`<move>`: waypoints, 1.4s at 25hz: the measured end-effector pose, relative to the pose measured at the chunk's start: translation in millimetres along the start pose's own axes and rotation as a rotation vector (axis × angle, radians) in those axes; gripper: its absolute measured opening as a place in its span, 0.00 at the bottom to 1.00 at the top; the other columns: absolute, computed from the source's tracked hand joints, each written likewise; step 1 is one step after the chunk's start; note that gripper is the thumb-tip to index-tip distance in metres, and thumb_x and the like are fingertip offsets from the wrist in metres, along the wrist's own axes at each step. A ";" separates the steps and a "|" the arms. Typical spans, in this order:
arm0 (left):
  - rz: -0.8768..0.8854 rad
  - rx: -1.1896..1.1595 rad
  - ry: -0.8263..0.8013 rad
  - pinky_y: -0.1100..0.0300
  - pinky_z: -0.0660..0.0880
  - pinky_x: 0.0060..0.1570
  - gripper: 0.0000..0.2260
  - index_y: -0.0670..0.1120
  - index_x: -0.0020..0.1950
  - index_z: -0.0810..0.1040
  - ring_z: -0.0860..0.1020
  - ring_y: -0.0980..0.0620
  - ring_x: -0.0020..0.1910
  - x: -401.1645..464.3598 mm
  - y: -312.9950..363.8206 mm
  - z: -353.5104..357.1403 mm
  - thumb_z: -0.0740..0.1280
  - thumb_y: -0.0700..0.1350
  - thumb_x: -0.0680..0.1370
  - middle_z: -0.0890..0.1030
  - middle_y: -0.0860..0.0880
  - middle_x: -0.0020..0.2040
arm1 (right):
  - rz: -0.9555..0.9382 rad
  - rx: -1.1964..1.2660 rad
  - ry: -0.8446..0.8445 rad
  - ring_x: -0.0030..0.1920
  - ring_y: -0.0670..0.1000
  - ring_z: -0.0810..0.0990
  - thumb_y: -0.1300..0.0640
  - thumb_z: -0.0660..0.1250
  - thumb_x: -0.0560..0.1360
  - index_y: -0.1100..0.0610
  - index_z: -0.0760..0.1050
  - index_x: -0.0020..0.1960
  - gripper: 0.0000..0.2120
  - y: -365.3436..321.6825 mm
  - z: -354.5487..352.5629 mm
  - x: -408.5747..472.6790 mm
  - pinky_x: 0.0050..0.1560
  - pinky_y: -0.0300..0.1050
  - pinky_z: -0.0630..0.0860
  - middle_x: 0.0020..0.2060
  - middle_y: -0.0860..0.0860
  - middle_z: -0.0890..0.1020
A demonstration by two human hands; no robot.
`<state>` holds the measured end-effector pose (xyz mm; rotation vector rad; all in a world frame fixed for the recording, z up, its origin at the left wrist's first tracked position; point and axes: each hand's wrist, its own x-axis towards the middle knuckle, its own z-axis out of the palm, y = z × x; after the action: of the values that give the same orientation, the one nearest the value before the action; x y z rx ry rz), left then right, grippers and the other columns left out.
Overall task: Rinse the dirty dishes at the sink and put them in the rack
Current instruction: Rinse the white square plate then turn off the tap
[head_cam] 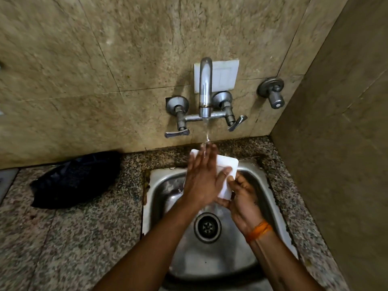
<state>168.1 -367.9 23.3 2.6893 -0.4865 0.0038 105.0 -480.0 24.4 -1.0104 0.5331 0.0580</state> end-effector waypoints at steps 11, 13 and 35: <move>-0.731 -1.367 -0.229 0.53 0.80 0.41 0.07 0.45 0.56 0.80 0.83 0.46 0.40 -6.5 -58.1 -50.5 0.66 0.45 0.81 0.85 0.42 0.48 | -0.228 -0.468 0.111 0.44 0.53 0.83 0.56 0.63 0.84 0.52 0.80 0.58 0.08 -30.6 -6.4 20.7 0.38 0.49 0.83 0.51 0.52 0.86; -0.684 -1.482 -0.195 0.49 0.83 0.44 0.06 0.44 0.55 0.81 0.86 0.46 0.40 -10.9 -52.6 -53.7 0.65 0.41 0.83 0.87 0.43 0.48 | -0.516 -1.002 0.164 0.50 0.57 0.83 0.50 0.58 0.85 0.51 0.78 0.63 0.13 -31.4 -4.7 32.7 0.47 0.48 0.80 0.58 0.56 0.83; -1.006 -2.033 0.450 0.57 0.83 0.30 0.09 0.37 0.49 0.78 0.87 0.50 0.33 -36.1 -50.5 -34.7 0.61 0.37 0.85 0.86 0.40 0.42 | -0.900 -1.582 -0.418 0.83 0.52 0.38 0.32 0.47 0.81 0.57 0.42 0.84 0.41 1.5 27.0 11.4 0.82 0.54 0.41 0.83 0.54 0.42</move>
<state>153.5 -298.9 32.8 0.6111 0.7240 -0.1018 125.2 -459.4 29.4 -2.6125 -0.5644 -0.1420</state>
